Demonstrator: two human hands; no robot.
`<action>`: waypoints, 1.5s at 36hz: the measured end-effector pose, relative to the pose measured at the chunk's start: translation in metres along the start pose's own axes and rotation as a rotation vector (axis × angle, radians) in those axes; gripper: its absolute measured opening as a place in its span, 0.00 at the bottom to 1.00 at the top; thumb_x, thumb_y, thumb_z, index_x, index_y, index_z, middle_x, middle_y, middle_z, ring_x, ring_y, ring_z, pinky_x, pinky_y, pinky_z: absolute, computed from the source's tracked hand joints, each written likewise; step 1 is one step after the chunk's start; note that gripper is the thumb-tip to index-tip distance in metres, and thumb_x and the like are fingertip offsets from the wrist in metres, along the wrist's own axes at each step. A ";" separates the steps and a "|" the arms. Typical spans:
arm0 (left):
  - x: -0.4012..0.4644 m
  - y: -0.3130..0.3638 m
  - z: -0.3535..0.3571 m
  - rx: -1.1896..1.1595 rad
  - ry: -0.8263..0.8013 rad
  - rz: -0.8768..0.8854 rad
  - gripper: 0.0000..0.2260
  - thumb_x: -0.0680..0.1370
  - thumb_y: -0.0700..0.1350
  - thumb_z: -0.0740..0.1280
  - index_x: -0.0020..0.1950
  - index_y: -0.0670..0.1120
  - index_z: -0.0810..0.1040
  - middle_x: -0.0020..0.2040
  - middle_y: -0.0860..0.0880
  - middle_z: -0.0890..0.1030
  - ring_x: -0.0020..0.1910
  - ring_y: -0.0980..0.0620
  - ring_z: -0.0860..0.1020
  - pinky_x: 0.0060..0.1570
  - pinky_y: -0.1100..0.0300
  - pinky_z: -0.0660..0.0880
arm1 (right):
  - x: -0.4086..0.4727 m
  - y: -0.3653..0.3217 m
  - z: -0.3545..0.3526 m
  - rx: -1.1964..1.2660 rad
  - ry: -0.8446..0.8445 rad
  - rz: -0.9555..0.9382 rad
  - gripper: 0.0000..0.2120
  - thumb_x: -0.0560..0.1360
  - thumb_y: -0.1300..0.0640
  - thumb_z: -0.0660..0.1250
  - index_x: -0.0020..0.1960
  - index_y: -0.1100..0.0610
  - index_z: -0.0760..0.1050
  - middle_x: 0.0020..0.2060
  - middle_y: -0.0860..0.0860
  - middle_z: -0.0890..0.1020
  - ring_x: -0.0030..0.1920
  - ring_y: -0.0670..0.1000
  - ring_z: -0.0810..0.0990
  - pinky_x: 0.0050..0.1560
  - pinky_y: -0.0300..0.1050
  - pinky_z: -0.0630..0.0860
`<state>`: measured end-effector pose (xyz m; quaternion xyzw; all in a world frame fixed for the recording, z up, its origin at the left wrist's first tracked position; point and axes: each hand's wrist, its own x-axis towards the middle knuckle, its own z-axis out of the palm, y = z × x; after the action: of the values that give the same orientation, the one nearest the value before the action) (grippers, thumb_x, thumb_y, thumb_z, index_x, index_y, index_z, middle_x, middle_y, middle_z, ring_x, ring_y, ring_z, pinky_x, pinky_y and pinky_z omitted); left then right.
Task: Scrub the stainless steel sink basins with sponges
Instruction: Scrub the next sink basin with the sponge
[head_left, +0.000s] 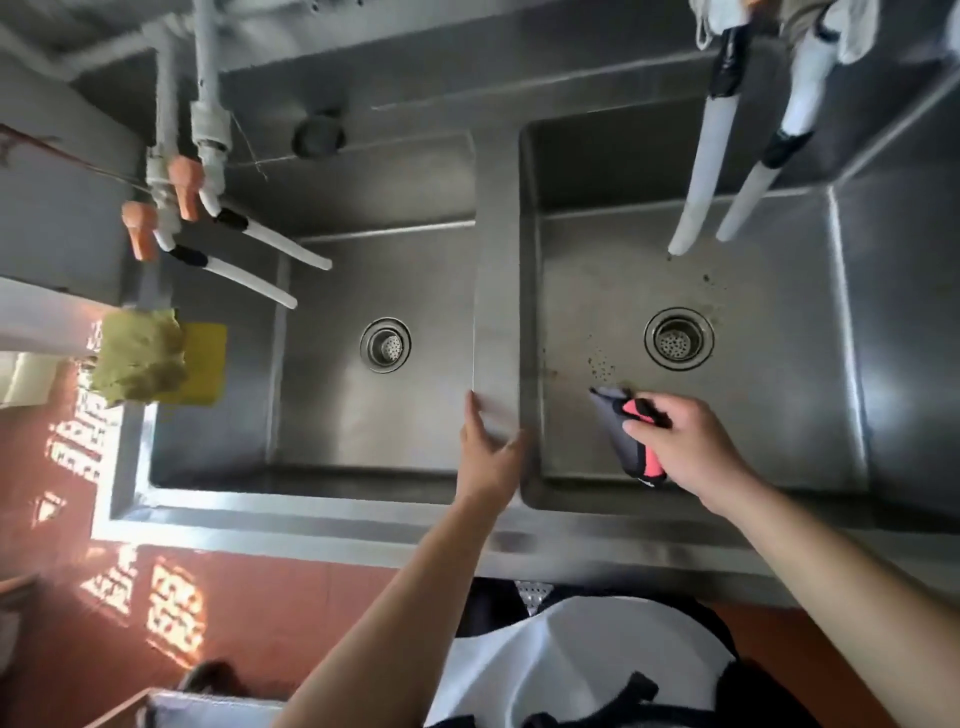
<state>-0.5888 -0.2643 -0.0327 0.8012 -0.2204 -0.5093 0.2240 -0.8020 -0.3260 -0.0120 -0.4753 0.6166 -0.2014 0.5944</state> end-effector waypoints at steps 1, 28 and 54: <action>-0.002 0.001 0.002 0.008 0.004 -0.006 0.41 0.77 0.47 0.69 0.81 0.56 0.46 0.71 0.29 0.68 0.70 0.32 0.69 0.69 0.38 0.68 | 0.000 0.006 -0.009 -0.023 -0.001 0.015 0.12 0.73 0.68 0.71 0.50 0.52 0.81 0.42 0.50 0.83 0.39 0.47 0.76 0.38 0.35 0.72; 0.114 0.087 0.022 0.938 0.329 0.731 0.35 0.80 0.61 0.52 0.82 0.45 0.50 0.82 0.44 0.50 0.81 0.45 0.46 0.79 0.48 0.45 | 0.155 0.050 -0.032 -0.445 0.148 0.175 0.09 0.77 0.57 0.68 0.55 0.51 0.83 0.44 0.56 0.85 0.41 0.57 0.81 0.44 0.51 0.79; 0.117 0.094 0.027 0.759 0.449 0.777 0.30 0.75 0.47 0.55 0.79 0.46 0.64 0.79 0.45 0.63 0.80 0.45 0.57 0.79 0.50 0.52 | 0.336 0.069 0.099 -1.002 -0.005 -0.339 0.24 0.76 0.57 0.62 0.71 0.44 0.71 0.69 0.50 0.73 0.67 0.61 0.67 0.62 0.58 0.66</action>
<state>-0.5803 -0.4116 -0.0723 0.7741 -0.6118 -0.0934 0.1329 -0.6814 -0.5395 -0.2710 -0.7947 0.5502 0.0258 0.2552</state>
